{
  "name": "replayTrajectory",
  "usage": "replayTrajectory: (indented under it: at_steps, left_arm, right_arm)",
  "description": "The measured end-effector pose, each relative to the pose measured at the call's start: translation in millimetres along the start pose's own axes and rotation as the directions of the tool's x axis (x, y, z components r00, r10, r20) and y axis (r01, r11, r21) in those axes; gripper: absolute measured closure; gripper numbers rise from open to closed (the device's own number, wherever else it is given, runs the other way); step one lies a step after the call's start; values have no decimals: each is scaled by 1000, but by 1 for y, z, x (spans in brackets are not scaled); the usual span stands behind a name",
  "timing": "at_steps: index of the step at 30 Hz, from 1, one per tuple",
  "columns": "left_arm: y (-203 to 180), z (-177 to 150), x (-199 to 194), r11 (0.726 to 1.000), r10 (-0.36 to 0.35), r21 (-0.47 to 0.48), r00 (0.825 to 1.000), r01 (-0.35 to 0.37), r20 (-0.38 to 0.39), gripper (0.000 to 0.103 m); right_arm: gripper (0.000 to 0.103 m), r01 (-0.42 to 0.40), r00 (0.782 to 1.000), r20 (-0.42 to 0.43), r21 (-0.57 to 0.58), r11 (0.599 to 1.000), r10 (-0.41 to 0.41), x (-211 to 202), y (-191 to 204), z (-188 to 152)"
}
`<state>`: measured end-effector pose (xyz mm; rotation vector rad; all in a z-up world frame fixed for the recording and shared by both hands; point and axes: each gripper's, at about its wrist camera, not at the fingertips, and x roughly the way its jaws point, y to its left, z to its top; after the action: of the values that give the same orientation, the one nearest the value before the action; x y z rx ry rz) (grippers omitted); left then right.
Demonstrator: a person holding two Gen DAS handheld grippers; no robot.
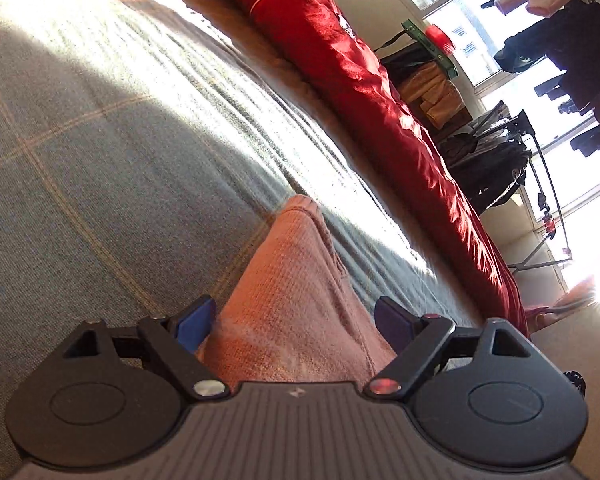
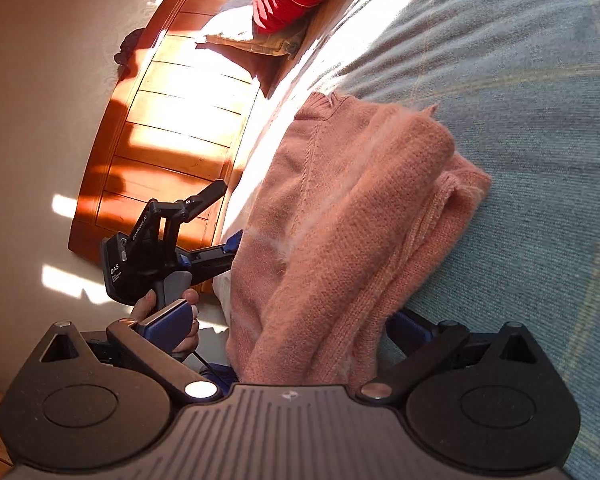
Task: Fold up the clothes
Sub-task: 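Open both tools to release the folded sweater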
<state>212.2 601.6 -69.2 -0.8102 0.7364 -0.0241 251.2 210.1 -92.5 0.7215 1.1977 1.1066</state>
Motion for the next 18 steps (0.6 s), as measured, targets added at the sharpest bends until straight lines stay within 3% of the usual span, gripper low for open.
replayTrajectory:
  at_steps: [3, 5, 7, 11, 13, 14, 16, 18]
  left_arm:
    - [-18, -8, -16, 997, -1, 79, 1000, 1, 4, 16]
    - [-30, -14, -24, 992, -8, 124, 1000, 8, -1, 16]
    - [-38, -21, -24, 989, -34, 142, 999, 37, -25, 16]
    - [-31, -28, -11, 991, -43, 120, 998, 49, -56, 16]
    - [-26, -32, -4, 993, -46, 108, 997, 53, -70, 16]
    - [-22, -33, -2, 994, -49, 94, 997, 55, -67, 16]
    - [-11, -33, -1, 994, -81, 67, 995, 84, -52, 16]
    - [-2, -35, -2, 992, -117, 41, 993, 118, -36, 16]
  right_arm:
    - [0, 78, 991, 112, -87, 993, -68, -37, 8, 0]
    - [0, 85, 983, 173, -165, 983, -56, -54, 22, 0]
    - [0, 65, 983, 181, -264, 962, -16, -54, 42, 1]
    - [0, -10, 995, 78, -501, 865, 56, -18, 86, -10]
    - [0, -24, 999, 22, -574, 819, 45, 6, 90, -21]
    - [0, -31, 999, -5, -605, 796, 35, 18, 91, -26]
    - [0, -8, 998, -54, -611, 792, -32, 38, 76, -36]
    - [0, 57, 992, -46, -657, 751, -116, 48, 58, -48]
